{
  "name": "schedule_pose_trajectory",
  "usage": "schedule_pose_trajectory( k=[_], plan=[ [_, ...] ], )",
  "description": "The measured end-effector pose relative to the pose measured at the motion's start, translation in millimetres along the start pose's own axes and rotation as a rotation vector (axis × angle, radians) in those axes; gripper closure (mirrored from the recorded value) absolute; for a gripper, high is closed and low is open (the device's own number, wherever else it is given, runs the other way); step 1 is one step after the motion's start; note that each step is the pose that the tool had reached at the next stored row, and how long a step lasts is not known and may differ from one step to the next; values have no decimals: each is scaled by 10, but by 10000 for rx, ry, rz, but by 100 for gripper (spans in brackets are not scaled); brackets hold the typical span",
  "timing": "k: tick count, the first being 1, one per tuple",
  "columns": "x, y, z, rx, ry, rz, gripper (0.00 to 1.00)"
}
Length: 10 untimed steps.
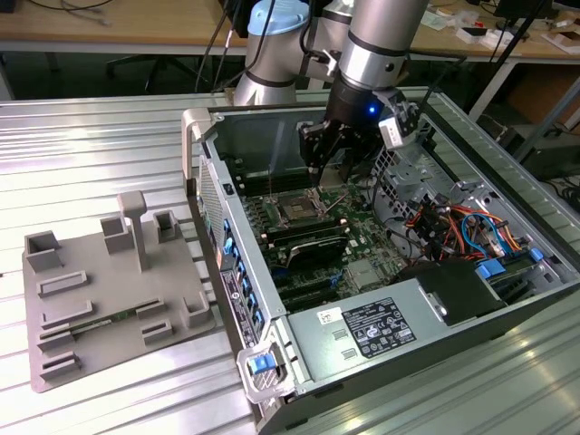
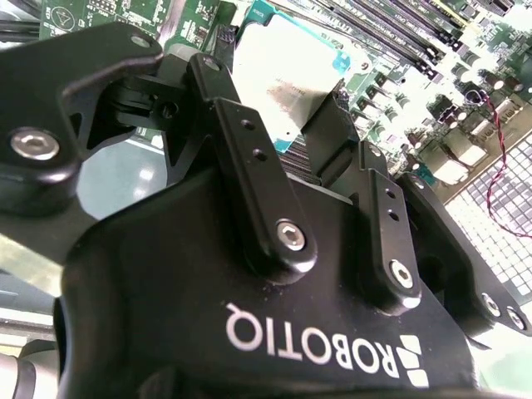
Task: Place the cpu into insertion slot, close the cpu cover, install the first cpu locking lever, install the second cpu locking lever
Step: 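Place the cpu into insertion slot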
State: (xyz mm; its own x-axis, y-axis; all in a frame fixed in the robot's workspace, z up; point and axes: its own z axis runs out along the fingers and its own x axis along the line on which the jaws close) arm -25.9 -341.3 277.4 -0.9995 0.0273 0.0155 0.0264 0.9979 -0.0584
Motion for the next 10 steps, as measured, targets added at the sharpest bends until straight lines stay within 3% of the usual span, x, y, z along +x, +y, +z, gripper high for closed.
schedule_pose_trajectory(
  k=[6, 10],
  plan=[
    [2, 1, 14, -9, 0, 0, 45],
    [10, 2, 20, -122, 2, -9, 45]
  ],
)
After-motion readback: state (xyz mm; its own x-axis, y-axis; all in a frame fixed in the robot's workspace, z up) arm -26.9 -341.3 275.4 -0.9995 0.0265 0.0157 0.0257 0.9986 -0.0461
